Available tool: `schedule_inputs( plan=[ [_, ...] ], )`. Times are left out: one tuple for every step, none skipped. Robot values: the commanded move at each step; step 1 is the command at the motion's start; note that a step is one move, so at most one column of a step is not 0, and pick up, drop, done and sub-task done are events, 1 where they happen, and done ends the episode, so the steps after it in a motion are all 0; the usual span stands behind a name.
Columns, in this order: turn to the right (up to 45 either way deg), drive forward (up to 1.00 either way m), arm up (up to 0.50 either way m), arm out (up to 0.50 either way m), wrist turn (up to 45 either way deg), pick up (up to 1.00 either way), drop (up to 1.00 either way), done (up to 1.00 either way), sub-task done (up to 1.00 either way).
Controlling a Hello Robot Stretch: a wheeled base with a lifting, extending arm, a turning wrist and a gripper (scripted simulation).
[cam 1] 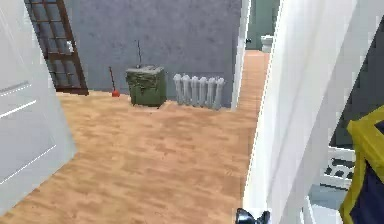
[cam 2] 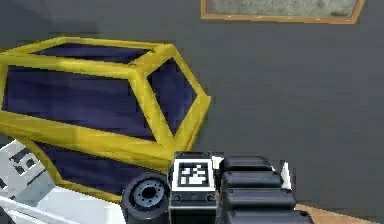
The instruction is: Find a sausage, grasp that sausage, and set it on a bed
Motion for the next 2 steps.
schedule_inputs(
  plan=[
    [-45.0,0.00,0.00,0.00,0.0,0.00,0.00,0.00,0.00],
    [-27.0,0.00,0.00,0.00,0.0,0.00,0.00,0.00,0.00]
  ],
)
